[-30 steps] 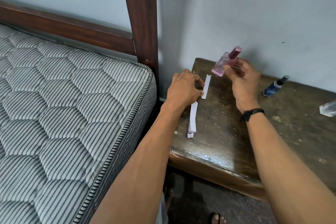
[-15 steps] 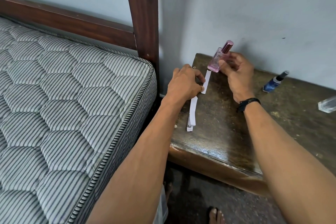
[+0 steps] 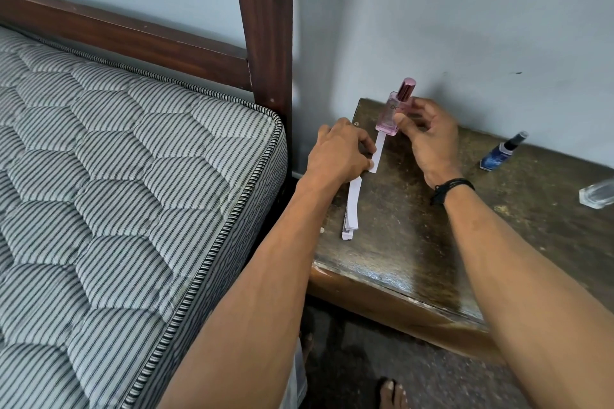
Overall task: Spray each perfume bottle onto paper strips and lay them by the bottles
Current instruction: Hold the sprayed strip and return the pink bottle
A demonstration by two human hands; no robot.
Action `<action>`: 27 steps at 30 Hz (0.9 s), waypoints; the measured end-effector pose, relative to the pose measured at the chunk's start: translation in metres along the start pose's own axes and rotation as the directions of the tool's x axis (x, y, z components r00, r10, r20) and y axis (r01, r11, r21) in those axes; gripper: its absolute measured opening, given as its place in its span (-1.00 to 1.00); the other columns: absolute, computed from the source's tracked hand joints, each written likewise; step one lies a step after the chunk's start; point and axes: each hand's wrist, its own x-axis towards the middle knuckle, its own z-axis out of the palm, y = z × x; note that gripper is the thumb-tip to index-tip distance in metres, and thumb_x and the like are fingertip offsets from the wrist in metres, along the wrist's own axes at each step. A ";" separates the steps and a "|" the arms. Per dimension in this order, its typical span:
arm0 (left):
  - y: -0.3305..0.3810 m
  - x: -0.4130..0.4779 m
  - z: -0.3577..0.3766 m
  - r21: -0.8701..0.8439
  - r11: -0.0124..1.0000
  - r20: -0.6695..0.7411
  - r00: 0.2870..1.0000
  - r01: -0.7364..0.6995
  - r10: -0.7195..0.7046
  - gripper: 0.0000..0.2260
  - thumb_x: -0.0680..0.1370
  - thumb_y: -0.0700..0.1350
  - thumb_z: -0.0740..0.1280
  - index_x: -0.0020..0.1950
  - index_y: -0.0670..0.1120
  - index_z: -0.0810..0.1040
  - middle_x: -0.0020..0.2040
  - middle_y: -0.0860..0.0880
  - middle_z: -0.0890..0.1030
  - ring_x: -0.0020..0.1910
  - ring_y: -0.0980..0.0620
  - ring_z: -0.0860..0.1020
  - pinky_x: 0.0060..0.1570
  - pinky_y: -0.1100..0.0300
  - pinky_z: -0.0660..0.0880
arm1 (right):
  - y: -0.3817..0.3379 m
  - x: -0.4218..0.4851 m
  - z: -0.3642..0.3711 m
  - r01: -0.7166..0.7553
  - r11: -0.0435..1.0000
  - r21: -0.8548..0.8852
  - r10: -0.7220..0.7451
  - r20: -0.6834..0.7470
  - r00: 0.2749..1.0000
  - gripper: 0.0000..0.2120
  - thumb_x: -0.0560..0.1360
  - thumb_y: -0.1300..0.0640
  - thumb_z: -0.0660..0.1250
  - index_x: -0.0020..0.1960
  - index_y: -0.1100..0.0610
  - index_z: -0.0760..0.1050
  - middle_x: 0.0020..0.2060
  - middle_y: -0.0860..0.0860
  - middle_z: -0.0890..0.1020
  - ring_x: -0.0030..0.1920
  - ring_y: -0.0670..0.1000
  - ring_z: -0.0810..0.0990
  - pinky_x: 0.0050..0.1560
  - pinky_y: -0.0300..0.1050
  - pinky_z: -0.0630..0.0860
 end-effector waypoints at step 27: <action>0.002 0.000 0.002 0.010 1.000 -0.007 1.000 0.002 -0.002 -0.77 0.44 -0.10 0.54 0.08 0.06 0.69 0.06 0.10 0.38 0.28 -0.05 0.32 0.16 0.09 0.42 | 0.001 0.000 -0.002 0.005 1.000 -0.016 -0.004 0.047 0.999 -0.76 0.54 0.15 0.50 0.17 -0.06 0.60 0.04 -0.13 0.70 0.10 -0.05 0.67 0.10 -0.15 0.55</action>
